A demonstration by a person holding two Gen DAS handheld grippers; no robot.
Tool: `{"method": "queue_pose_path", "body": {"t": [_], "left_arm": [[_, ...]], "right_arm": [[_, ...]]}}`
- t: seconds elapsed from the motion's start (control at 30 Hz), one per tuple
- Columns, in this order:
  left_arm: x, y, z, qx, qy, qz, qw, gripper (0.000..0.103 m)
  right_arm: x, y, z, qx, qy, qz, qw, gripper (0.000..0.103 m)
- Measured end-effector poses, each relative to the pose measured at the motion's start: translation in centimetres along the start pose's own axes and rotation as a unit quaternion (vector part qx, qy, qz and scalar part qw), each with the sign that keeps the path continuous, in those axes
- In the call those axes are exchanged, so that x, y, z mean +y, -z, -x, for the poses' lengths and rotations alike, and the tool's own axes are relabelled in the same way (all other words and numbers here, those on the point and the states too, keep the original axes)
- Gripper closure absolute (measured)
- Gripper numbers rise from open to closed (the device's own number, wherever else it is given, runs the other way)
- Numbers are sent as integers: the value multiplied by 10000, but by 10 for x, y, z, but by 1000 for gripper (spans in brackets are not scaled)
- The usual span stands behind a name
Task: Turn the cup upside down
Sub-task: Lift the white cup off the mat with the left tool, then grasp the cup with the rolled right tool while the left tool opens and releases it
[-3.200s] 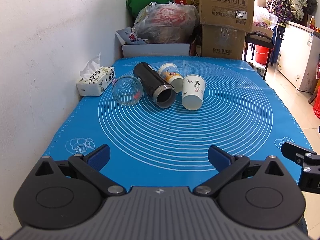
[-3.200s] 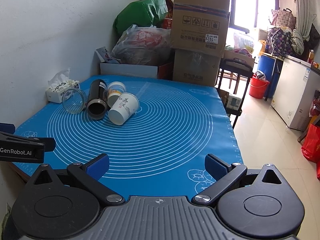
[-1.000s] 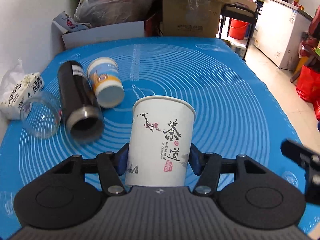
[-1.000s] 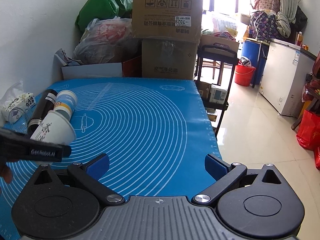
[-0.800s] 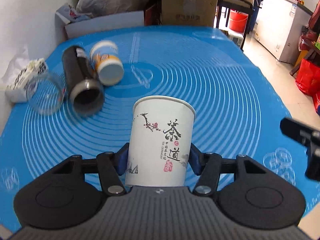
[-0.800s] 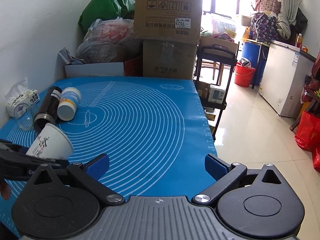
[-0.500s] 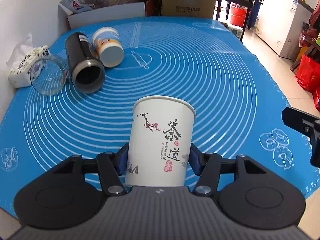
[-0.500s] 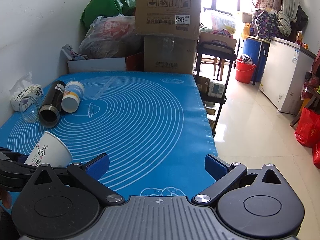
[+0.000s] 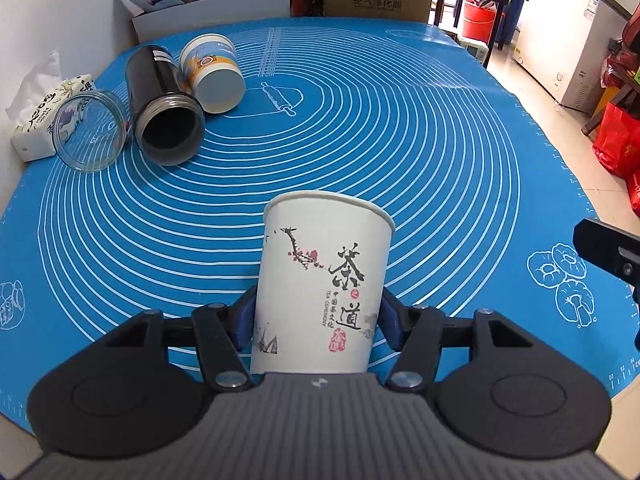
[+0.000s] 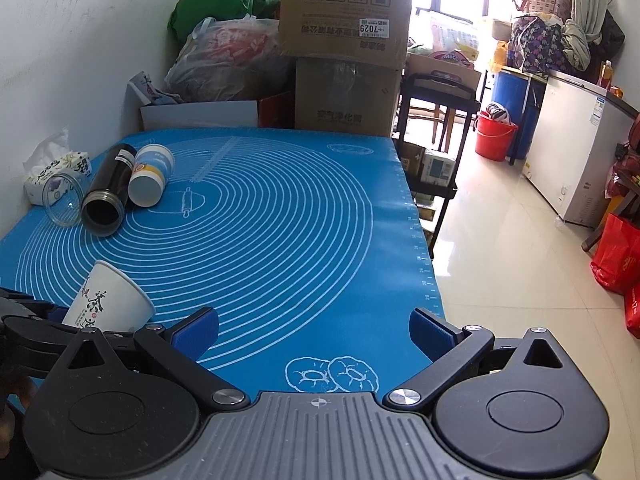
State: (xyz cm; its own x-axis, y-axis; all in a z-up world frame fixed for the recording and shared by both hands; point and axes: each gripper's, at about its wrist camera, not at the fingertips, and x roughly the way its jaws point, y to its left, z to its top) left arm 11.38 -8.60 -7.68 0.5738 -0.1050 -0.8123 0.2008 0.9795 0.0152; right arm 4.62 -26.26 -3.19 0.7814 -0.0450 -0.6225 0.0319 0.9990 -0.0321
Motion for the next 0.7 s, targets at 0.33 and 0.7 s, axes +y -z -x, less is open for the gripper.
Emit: {"method": "queue_pose_path", "body": {"t": [0.33, 0.7], "left_arm": [[4, -1, 15, -136, 147, -63, 9998, 18], [19, -2, 52, -565, 221, 34, 9982, 14]], "right_arm": [[11, -6, 4, 9, -1, 338, 9994, 0], [39, -22, 16, -39, 27, 1436, 9896, 0]]}}
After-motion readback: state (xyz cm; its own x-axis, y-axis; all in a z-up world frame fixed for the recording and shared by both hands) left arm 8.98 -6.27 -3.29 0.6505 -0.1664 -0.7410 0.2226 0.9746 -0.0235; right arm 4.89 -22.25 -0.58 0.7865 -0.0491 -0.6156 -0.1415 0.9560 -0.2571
